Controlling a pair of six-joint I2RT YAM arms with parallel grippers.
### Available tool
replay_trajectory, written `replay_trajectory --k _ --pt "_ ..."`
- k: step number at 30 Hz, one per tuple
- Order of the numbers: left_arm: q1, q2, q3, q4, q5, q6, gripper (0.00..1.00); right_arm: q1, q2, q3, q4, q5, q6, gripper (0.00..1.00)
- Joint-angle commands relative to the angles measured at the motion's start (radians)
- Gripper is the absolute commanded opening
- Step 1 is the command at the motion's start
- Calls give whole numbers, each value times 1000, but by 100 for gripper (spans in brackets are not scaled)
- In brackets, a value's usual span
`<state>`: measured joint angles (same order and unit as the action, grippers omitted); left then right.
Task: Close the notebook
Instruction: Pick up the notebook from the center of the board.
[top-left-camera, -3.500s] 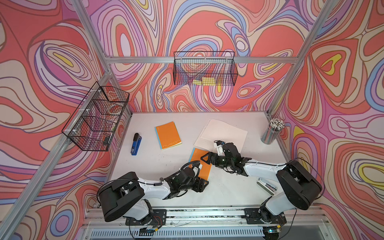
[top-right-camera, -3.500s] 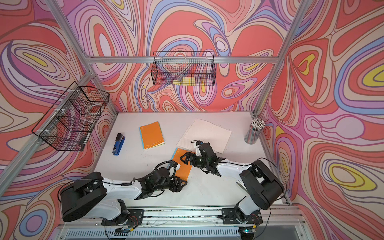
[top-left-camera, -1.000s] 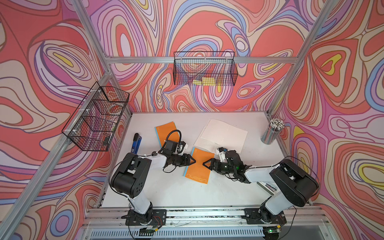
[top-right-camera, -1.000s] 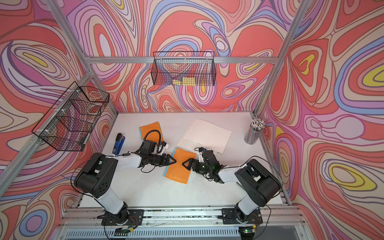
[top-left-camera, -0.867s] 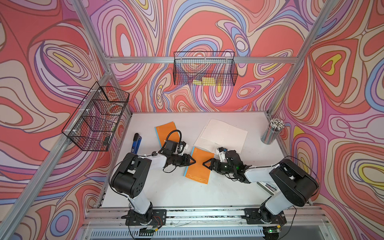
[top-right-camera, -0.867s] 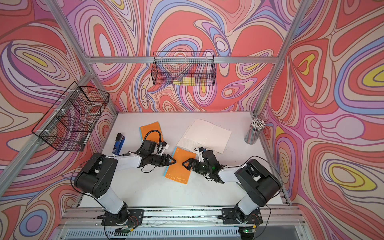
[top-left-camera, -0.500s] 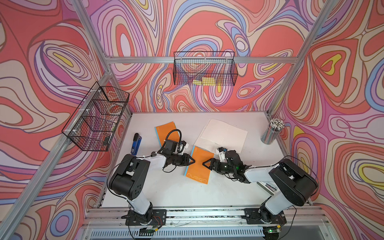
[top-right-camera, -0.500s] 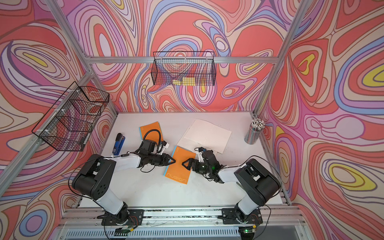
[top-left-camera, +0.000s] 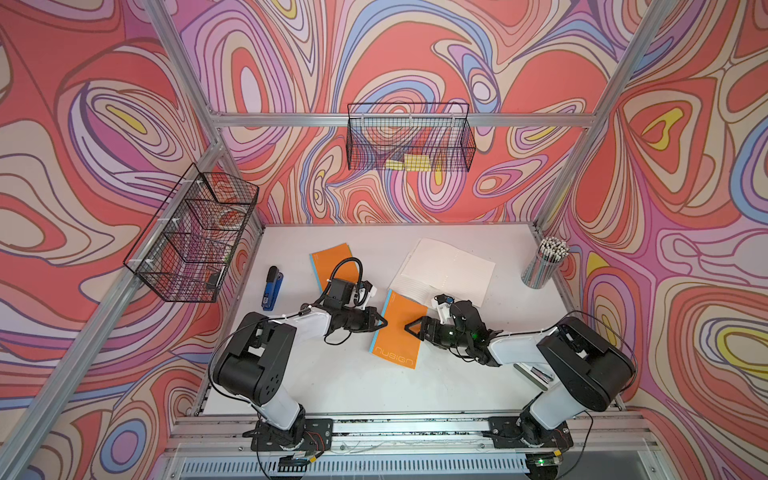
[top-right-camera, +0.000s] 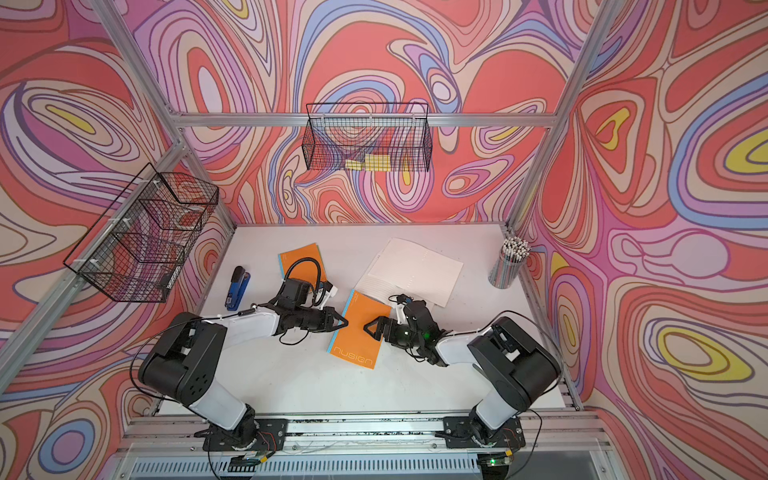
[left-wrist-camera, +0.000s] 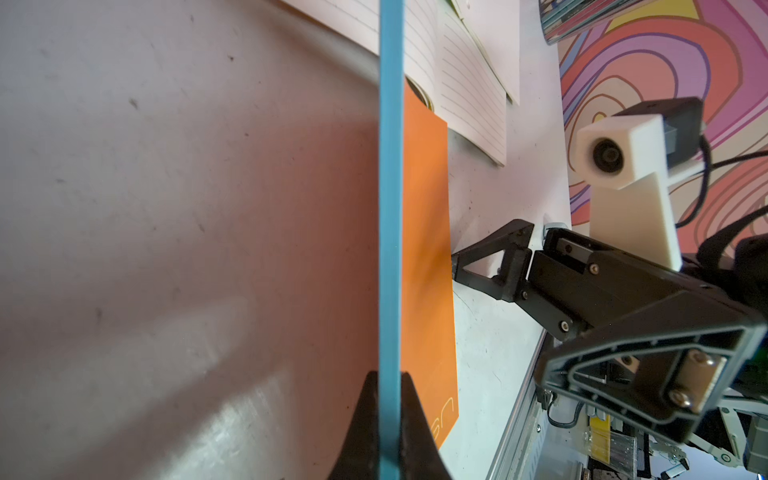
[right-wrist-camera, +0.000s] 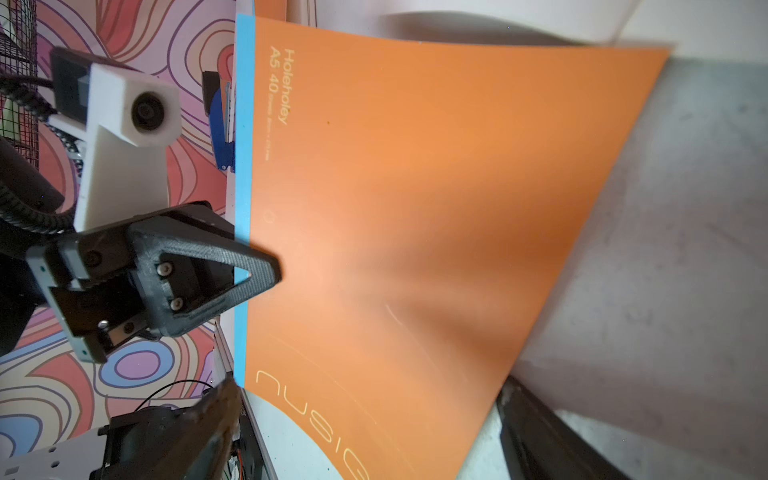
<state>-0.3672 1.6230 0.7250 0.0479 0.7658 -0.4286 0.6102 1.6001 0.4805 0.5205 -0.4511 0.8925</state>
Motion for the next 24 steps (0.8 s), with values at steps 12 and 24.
replay_trajectory --k 12,24 --pt "-2 -108 141 -226 -79 52 0 5 -13 9 -113 -8 -26 98" --pt "-1 -185 243 -357 -99 41 0 6 -205 94 -305 -2 -80 98"
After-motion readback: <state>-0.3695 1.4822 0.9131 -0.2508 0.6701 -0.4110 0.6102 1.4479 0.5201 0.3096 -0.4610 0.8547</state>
